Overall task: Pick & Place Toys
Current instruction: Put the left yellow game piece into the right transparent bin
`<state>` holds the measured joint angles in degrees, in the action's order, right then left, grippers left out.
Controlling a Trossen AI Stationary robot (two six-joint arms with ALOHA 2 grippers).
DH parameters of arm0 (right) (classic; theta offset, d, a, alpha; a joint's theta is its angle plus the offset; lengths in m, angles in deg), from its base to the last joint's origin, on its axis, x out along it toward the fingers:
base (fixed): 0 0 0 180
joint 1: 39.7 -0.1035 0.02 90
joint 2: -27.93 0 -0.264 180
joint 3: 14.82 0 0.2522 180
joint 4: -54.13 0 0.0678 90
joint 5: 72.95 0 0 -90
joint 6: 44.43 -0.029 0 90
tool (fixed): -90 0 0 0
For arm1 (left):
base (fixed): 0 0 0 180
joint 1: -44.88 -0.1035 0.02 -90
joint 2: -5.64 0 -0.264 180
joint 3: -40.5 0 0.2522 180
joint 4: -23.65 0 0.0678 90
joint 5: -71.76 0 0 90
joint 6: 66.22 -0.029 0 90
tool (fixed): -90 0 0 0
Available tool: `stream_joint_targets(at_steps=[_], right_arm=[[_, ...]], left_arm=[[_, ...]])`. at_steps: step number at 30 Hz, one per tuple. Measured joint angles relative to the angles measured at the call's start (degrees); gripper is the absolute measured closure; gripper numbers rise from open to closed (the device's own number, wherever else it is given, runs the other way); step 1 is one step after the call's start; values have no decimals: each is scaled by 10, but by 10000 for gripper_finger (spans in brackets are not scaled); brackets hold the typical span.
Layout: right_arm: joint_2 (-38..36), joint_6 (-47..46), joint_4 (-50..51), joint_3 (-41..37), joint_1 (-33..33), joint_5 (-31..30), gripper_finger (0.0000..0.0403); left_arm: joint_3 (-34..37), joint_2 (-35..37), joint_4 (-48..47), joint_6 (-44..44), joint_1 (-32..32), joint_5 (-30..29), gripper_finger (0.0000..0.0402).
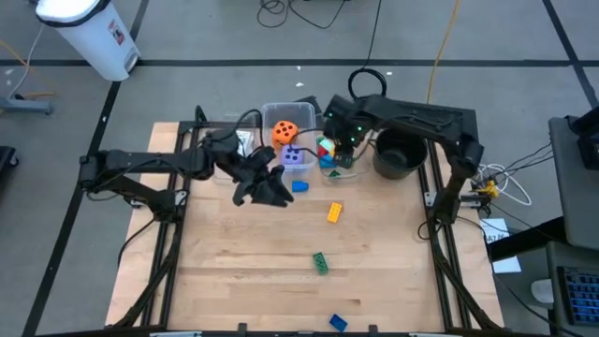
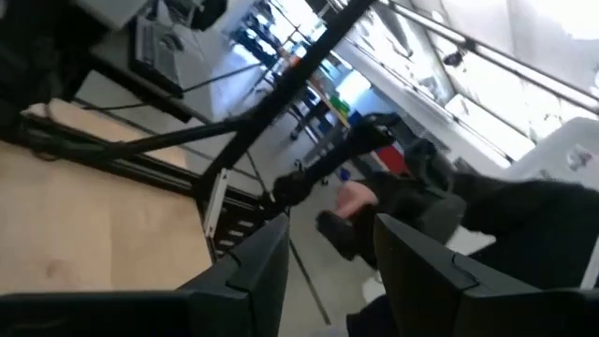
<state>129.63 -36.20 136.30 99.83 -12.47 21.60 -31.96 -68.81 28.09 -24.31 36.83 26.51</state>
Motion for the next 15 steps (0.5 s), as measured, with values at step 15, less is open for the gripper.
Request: stream_joint_targets(at_steps=[15], right_arm=[[78, 6, 85, 0, -8, 17, 277]], left_arm=[[0, 0, -70, -33, 14, -4, 241]])
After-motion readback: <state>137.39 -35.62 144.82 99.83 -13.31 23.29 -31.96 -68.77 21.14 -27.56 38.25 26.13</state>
